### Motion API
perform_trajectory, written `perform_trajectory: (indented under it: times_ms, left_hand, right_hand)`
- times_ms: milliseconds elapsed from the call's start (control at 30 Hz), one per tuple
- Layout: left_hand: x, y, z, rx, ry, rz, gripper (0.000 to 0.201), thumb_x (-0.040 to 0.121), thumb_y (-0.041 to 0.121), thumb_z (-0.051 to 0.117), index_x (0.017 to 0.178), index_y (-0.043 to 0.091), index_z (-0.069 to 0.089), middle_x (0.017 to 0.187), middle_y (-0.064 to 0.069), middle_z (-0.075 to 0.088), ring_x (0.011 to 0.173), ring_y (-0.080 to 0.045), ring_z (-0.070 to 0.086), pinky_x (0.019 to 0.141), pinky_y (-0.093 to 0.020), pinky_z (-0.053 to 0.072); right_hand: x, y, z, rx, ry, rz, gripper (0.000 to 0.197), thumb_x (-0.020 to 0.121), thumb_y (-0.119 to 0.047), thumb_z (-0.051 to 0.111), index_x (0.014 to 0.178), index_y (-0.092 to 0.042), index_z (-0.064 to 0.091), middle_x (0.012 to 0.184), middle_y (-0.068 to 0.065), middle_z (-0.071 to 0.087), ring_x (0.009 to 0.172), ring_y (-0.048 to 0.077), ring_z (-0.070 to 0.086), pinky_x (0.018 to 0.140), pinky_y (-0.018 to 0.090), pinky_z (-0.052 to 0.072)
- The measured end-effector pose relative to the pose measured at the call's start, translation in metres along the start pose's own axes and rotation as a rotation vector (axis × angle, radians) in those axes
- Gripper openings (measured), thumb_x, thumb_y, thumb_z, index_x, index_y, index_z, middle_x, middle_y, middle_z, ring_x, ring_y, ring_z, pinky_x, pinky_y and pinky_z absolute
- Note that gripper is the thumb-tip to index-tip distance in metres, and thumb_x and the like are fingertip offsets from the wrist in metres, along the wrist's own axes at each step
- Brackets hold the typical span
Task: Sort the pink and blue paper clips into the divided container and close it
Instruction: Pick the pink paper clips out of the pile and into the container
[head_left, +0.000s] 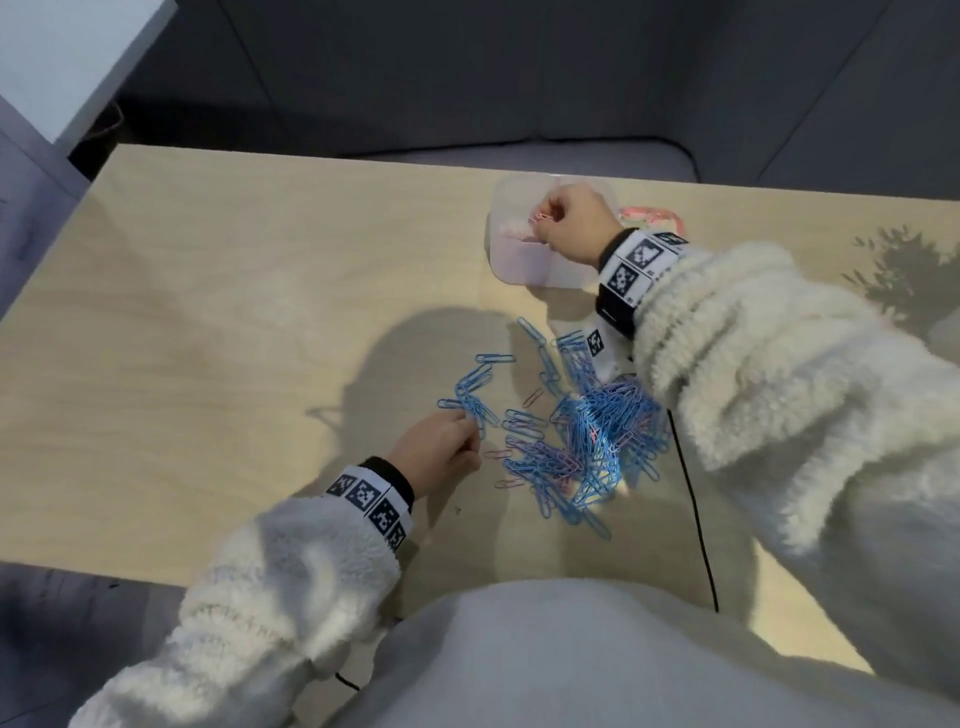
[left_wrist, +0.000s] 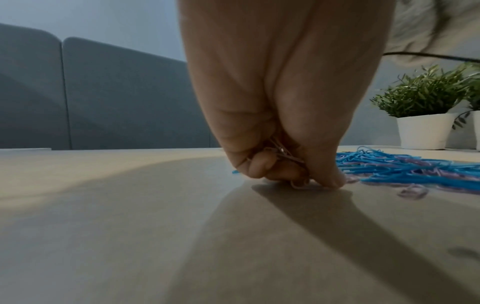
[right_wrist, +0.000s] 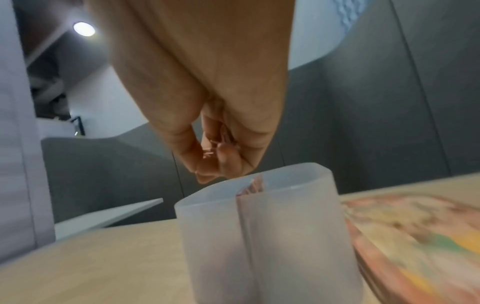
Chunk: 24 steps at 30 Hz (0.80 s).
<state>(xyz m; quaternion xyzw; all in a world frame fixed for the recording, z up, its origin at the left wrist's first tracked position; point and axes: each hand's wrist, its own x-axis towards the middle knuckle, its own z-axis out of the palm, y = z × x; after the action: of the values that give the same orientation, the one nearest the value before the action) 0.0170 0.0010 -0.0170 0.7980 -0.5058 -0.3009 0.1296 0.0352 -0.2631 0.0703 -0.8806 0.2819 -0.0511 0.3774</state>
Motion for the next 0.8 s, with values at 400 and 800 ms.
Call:
perform_trajectory:
  times_ms: [400, 800]
  left_hand:
    - [0.076, 0.033, -0.108, 0.068, 0.268, 0.065, 0.021, 0.093, 0.012, 0.048, 0.104, 0.002, 0.063, 0.105, -0.016, 0.063, 0.1, -0.03, 0.057, 0.075, -0.024, 0.032]
    - [0.201, 0.041, -0.149, 0.271, 0.233, -0.101, 0.032, 0.09, 0.008, 0.049, 0.122, 0.005, 0.053, 0.126, -0.019, 0.055, 0.114, -0.037, 0.053, 0.096, -0.041, 0.043]
  right_hand:
    - [0.006, -0.007, 0.012, -0.256, 0.062, -0.073, 0.032, 0.088, -0.009, 0.054, 0.12, -0.004, 0.057, 0.124, 0.017, 0.06, 0.119, 0.032, 0.052, 0.101, 0.034, 0.039]
    - [-0.098, 0.056, 0.063, -0.404, -0.445, -0.21, 0.028, 0.085, -0.008, 0.051, 0.108, -0.003, 0.065, 0.113, 0.017, 0.06, 0.109, 0.031, 0.054, 0.091, 0.036, 0.041]
